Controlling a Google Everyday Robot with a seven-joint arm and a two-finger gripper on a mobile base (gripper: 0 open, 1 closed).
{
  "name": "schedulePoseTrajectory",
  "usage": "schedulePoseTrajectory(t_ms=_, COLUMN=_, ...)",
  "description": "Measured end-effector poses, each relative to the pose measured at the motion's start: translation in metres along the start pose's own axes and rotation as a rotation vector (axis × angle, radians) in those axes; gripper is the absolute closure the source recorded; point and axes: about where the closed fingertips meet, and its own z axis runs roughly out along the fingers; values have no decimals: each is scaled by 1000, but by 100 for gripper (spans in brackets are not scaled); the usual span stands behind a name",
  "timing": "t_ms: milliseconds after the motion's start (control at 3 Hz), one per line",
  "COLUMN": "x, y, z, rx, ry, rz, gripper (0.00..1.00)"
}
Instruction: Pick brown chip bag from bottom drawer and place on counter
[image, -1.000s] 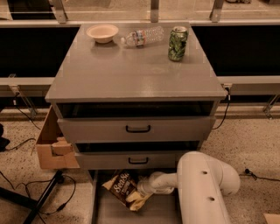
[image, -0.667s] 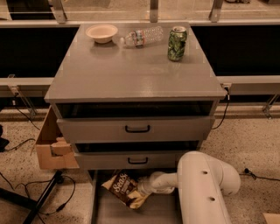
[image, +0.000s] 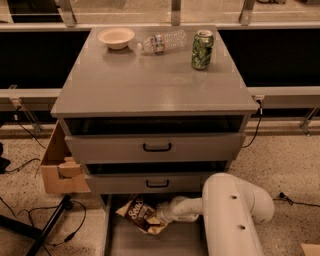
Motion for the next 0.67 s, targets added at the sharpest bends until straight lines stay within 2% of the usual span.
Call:
schedulePoseTrajectory(t_ms=333, x=0, y=1, z=1, rx=-2, ry=0, rz=0, gripper=100)
schedulePoseTrajectory(t_ms=667, x=0, y=1, z=1, rx=-2, ry=0, rz=0, gripper=100)
